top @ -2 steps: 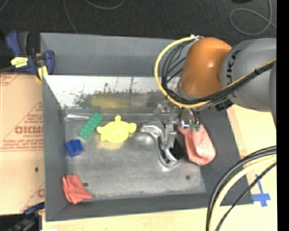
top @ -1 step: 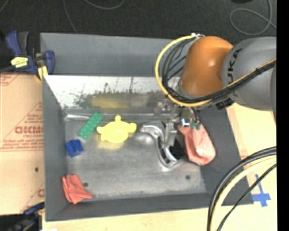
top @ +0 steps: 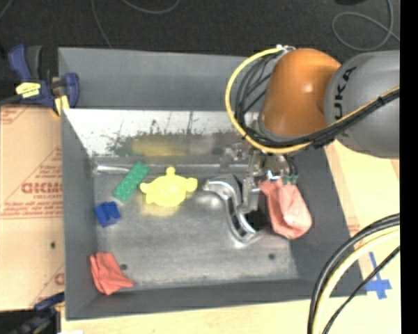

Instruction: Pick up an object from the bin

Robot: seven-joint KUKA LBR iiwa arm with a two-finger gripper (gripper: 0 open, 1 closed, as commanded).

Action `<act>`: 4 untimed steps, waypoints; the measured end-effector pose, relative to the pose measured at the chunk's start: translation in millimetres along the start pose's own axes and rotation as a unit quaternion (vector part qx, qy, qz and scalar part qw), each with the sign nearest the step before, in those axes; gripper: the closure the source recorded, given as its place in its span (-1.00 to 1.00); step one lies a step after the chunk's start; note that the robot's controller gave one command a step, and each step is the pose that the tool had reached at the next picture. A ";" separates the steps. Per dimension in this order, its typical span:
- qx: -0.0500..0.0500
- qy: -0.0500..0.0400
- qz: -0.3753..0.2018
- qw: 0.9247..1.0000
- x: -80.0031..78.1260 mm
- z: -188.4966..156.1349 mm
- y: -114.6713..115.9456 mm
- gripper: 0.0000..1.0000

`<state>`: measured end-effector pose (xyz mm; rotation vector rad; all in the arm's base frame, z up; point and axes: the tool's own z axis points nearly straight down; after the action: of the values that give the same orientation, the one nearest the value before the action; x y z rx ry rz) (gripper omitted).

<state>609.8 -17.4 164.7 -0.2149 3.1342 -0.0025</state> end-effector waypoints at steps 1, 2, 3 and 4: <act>0.002 -0.007 -0.164 0.986 -4.3 24.9 13.4 -1.00; -0.001 0.000 -0.240 0.971 -3.9 45.5 14.8 -1.00; 0.000 -0.005 -0.110 0.994 -11.5 13.8 29.2 -1.00; 0.000 -0.007 -0.024 1.000 -14.0 3.2 33.7 -1.00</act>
Offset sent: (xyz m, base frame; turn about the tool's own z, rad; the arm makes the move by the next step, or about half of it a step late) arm 0.0110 0.0147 -0.0011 0.0970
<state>619.1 17.8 161.5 -0.2900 3.1148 -0.0002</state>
